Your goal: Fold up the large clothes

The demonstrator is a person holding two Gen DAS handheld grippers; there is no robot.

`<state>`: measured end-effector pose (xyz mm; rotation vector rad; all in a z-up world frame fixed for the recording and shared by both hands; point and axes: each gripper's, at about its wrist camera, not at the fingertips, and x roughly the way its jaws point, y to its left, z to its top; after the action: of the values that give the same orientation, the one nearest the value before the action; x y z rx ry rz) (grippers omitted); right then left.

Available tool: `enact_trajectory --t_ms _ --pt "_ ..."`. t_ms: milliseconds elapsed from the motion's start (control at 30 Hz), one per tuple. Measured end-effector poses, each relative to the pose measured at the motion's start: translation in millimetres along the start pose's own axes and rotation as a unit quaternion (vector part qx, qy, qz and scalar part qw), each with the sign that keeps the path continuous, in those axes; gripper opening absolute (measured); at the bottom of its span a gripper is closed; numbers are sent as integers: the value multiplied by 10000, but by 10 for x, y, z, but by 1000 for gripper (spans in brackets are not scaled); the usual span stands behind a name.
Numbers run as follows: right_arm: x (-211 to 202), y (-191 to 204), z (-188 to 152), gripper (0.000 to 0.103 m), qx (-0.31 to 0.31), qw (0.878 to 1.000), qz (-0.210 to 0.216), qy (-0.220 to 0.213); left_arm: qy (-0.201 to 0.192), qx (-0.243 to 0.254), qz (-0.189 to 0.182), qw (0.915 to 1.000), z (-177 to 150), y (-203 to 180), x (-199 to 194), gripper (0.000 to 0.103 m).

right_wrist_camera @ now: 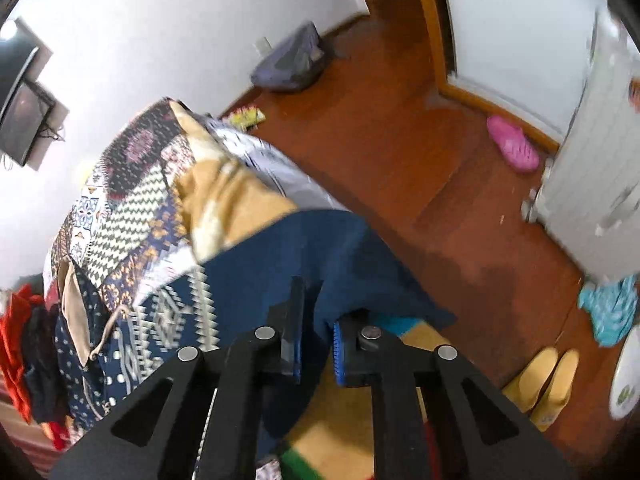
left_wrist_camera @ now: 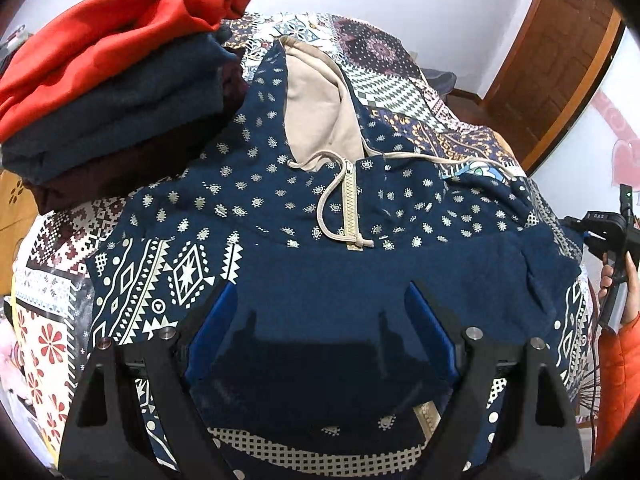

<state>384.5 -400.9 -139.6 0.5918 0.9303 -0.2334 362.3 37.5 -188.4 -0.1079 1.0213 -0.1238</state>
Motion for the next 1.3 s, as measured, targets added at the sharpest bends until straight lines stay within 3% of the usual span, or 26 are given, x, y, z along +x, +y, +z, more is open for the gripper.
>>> enact_trajectory --t_ms 200,433,533,667,900,1000,1100,1167,1300 --pt "-665 526 46 8 -695 9938 470 -735 -129 6 -7 9999 -12 44 -98 85" --pt "-1276 1360 -212 8 -1854 9687 1175 -1158 -324 98 -69 9994 -28 59 -252 85" --pt "-1254 1633 -469 8 -2257 9593 1435 -909 -396 141 -50 9991 -38 64 -303 85" --pt "-988 1871 -860 8 -2676 9494 1622 -260 -449 167 -83 9988 -67 93 -359 85" --pt "-420 2023 -1579 9 -3238 9310 1385 960 -420 187 -68 9989 -193 157 -398 85" --pt "-360 2051 -1718 11 -3442 9244 1199 1126 -367 196 -66 9991 -254 171 -391 85" --pt "-428 2056 -1769 22 -3750 9114 1121 1271 -329 200 -33 9993 -296 175 -375 85" --pt "-548 2042 -1774 35 -3806 9086 1246 1184 -321 202 -14 9993 -309 170 -365 85" --pt "-733 1991 -1708 38 -3812 9105 1332 892 -330 204 -28 9992 -321 134 -367 85"
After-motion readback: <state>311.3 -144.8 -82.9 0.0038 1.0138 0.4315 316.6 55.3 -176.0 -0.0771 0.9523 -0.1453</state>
